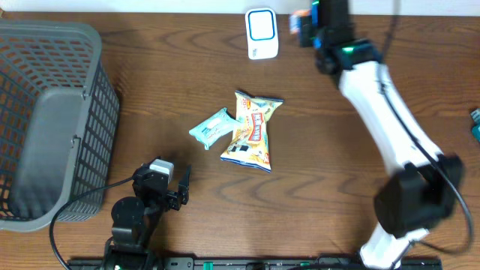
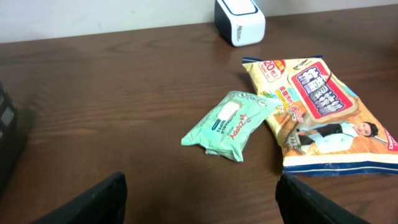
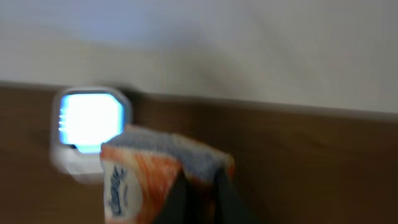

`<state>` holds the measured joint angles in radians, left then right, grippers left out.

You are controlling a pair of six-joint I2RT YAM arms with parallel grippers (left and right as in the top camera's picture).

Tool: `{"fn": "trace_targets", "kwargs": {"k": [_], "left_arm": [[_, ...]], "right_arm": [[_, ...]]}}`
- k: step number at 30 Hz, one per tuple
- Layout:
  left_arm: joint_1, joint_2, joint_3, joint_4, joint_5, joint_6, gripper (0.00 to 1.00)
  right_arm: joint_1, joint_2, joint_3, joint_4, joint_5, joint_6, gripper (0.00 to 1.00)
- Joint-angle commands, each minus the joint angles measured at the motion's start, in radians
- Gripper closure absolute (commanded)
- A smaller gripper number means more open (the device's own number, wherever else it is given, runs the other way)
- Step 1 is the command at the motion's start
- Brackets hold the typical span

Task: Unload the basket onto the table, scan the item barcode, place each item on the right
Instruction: 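Move the Kleenex box to the right table edge and release it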

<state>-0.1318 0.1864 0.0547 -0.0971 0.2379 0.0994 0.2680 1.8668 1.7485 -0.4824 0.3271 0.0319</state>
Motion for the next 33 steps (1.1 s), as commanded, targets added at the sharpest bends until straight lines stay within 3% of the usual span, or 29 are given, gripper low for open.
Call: {"fn": "trace_targets", "kwargs": {"k": [1, 3, 9, 17, 22, 23, 24, 26, 27, 32, 33], "left_arm": [[0.005, -0.003, -0.018, -0.026, 0.016, -0.015, 0.23], [0.005, -0.003, -0.018, -0.026, 0.016, -0.015, 0.23], [0.005, -0.003, -0.018, -0.026, 0.016, -0.015, 0.23], [0.005, -0.003, -0.018, -0.026, 0.016, -0.015, 0.23], [0.004, -0.003, -0.018, -0.026, 0.016, -0.016, 0.23], [0.005, -0.003, -0.018, -0.026, 0.016, -0.015, 0.23], [0.005, -0.003, -0.018, -0.026, 0.016, -0.015, 0.23], [0.004, -0.003, -0.018, -0.026, 0.016, -0.015, 0.23], [0.004, -0.003, -0.018, -0.026, 0.016, -0.016, 0.23], [0.005, -0.003, -0.018, -0.026, 0.016, -0.015, 0.23], [0.005, -0.003, -0.018, -0.026, 0.016, -0.015, 0.23]], "right_arm": [[-0.102, -0.068, -0.002, -0.187, 0.275, -0.032, 0.99], [-0.183, -0.075, -0.002, -0.314, 0.323, 0.0, 0.99], [-0.459, -0.054, -0.103, -0.382, 0.343, 0.257, 0.99], [-0.758, 0.01, -0.415, -0.107, 0.228, 0.304, 0.99], [-0.836, 0.008, -0.435, -0.072, 0.232, 0.304, 0.99], [-0.845, 0.006, -0.43, -0.078, 0.231, 0.304, 0.95], [-0.854, 0.0, -0.421, -0.092, 0.223, 0.305, 0.8], [-0.856, -0.024, -0.407, -0.111, 0.169, 0.305, 0.21], [-0.855, -0.043, -0.394, -0.128, 0.112, 0.305, 0.01], [-0.855, -0.154, -0.35, -0.187, -0.239, 0.305, 0.01], [-0.853, -0.2, -0.348, -0.196, -0.408, 0.305, 0.01]]}}
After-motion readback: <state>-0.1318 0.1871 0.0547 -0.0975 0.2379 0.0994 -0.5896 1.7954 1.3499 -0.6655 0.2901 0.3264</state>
